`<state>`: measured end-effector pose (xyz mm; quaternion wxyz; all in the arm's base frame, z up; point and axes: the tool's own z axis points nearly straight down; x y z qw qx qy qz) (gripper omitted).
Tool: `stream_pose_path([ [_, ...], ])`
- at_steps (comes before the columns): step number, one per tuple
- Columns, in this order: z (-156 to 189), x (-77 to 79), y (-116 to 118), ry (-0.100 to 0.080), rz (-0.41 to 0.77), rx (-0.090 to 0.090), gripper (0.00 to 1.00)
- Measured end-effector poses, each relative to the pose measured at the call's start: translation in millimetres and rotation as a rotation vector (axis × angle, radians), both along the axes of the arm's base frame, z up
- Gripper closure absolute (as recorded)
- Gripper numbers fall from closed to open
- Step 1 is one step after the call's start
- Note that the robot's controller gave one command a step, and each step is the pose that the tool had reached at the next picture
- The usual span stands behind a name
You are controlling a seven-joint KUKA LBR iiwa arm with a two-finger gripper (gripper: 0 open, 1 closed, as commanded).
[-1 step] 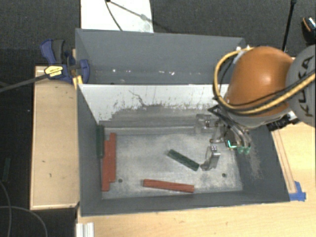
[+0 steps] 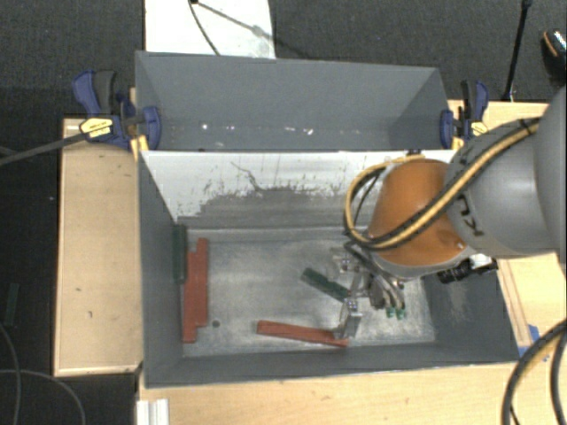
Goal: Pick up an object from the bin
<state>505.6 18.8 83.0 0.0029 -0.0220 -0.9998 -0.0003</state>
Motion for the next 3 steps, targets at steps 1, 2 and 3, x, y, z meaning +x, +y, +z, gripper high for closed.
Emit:
stream_pose_path([
  [1, 4.2, 2.1, 0.1, -0.008, -0.002, 0.000, 1.00],
  [2, 4.2, 2.1, 0.1, -0.008, -0.003, 0.000, 0.00],
  [3, -12.6, 67.0, -28.4, -0.012, 0.064, -0.002, 0.00],
])
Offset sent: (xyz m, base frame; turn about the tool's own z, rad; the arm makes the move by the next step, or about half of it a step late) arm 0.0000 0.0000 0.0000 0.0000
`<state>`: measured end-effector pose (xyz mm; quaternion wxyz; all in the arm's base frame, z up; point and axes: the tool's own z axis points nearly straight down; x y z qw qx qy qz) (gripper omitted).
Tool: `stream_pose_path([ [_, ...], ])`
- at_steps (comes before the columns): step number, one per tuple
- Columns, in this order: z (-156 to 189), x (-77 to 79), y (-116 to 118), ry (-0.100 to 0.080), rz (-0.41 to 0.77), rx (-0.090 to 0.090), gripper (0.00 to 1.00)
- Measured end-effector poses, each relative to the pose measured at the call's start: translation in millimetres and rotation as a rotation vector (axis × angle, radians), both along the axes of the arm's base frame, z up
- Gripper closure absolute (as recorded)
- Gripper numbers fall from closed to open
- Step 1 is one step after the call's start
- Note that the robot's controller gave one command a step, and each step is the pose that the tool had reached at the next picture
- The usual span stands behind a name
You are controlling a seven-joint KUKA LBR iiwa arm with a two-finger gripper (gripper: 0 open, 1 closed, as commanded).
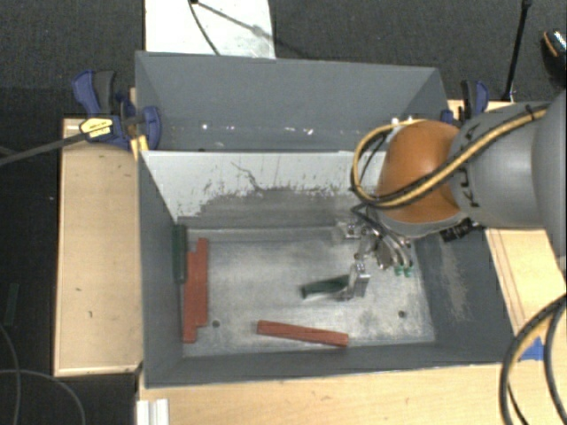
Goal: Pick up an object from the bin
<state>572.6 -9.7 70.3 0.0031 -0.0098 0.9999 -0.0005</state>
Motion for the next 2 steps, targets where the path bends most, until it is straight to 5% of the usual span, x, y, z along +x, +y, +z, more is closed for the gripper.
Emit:
stream_pose_path([
  [1, 0.4, -2.1, 1.9, 0.004, 0.000, 0.002, 1.00],
  [2, 152.9, -86.6, -1.2, -0.001, 0.017, 0.001, 1.00],
])
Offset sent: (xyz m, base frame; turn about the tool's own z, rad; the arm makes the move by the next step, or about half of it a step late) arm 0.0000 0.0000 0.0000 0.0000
